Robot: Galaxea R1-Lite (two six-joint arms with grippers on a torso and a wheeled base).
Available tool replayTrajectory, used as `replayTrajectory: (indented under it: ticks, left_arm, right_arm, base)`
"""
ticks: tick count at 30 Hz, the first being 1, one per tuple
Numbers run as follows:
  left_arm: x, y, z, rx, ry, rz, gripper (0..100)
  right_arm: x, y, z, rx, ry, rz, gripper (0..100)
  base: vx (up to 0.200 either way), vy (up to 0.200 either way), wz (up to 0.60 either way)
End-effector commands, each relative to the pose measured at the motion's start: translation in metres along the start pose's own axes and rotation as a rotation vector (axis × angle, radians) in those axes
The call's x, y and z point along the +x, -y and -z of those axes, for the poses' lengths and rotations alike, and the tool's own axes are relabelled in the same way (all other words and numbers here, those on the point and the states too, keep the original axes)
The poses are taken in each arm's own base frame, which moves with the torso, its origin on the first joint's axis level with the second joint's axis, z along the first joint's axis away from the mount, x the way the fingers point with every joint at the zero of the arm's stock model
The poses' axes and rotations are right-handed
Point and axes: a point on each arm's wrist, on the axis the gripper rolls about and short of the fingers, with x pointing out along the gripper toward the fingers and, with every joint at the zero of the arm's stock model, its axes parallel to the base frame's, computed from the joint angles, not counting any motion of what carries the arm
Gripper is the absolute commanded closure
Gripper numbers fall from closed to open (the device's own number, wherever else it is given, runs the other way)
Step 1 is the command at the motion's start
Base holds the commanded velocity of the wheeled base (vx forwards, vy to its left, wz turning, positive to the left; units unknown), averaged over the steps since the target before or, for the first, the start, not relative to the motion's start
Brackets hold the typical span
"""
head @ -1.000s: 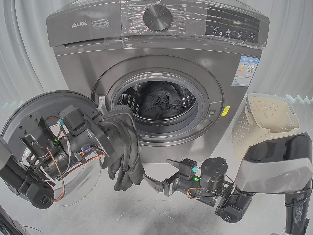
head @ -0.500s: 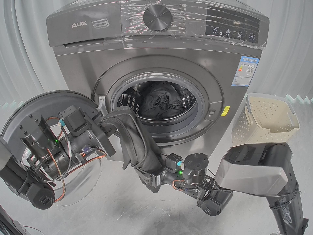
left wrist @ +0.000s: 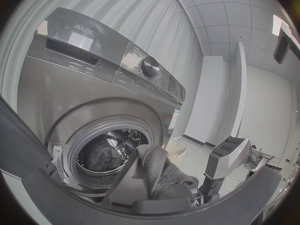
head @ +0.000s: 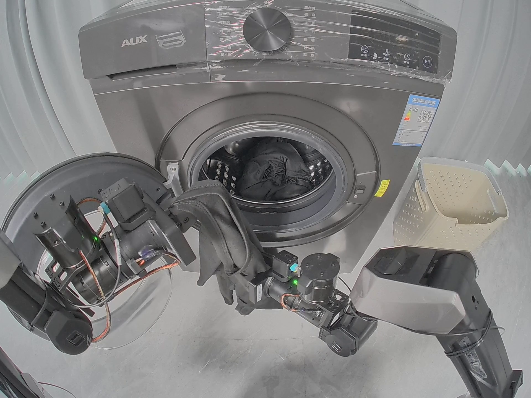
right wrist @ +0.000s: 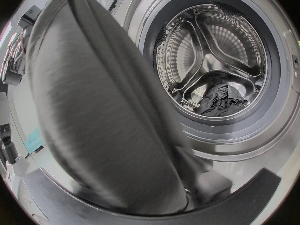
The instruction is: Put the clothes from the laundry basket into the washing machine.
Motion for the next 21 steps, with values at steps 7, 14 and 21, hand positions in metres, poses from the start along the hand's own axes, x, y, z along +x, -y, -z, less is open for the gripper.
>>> replayTrajectory:
  ticks: [7,14,21]
  left_arm:
    - [-0.003,-0.003,0.011,-0.013,-0.044,-0.016,100]
    - [-0.007,-0.004,0.029,-0.036,-0.119,-0.024,100]
    - [-0.008,-0.004,0.045,-0.037,-0.175,-0.024,100]
  right_arm:
    - [-0.024,0.022,-0.052,0.006,0.062,0.092,100]
    - [-0.038,0.033,-0.092,0.002,0.135,0.125,100]
    - [-0.045,0.024,-0.114,0.005,0.181,0.108,100]
  base:
    - [0.0,0.0,0.0]
    - [0.0,0.0,0.0]
    - [0.0,0.0,0.0]
